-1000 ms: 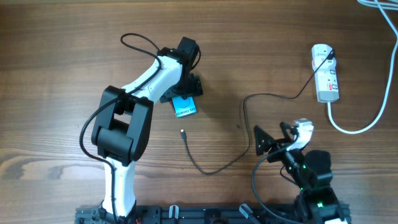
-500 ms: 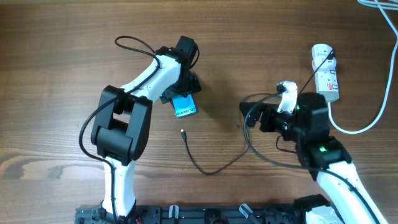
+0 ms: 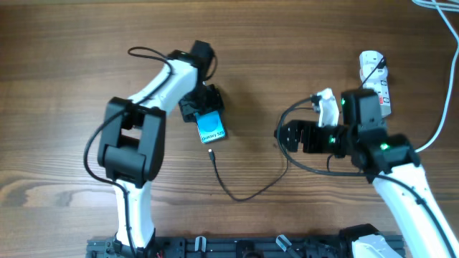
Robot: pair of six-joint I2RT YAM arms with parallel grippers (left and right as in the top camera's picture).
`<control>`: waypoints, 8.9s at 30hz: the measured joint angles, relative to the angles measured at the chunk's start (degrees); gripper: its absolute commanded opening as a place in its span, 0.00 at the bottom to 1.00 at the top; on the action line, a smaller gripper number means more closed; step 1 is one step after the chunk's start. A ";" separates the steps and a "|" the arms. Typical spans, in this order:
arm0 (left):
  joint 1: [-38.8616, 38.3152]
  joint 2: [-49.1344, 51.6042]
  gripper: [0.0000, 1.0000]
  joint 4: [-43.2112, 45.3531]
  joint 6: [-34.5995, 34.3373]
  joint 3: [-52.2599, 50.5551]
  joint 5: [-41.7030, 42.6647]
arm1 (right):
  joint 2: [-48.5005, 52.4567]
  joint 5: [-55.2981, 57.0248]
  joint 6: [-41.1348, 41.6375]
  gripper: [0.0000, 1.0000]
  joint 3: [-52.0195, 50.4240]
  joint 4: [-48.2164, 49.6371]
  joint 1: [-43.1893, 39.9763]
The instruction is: Plug charger to phone and switch on socket
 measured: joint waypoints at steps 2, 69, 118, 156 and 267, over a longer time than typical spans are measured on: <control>2.78 0.09 0.72 -1.40 3.98 0.09 7.28 | 1.68 -3.34 -1.44 0.96 3.98 -1.18 -0.07; 3.82 -0.17 0.89 -6.58 27.52 -1.46 41.64 | 33.46 -3.50 11.32 0.36 3.80 24.59 17.31; -15.34 -4.48 0.81 5.20 2.49 -7.06 -11.21 | 23.91 7.30 0.11 1.00 5.57 6.01 -1.99; -0.44 -2.29 0.65 -10.10 10.69 8.74 20.98 | 23.91 -10.67 -0.28 1.00 5.57 8.46 7.28; -9.46 -3.06 0.17 -2.80 7.17 0.09 -10.78 | 28.26 1.53 4.63 1.00 3.74 17.40 10.51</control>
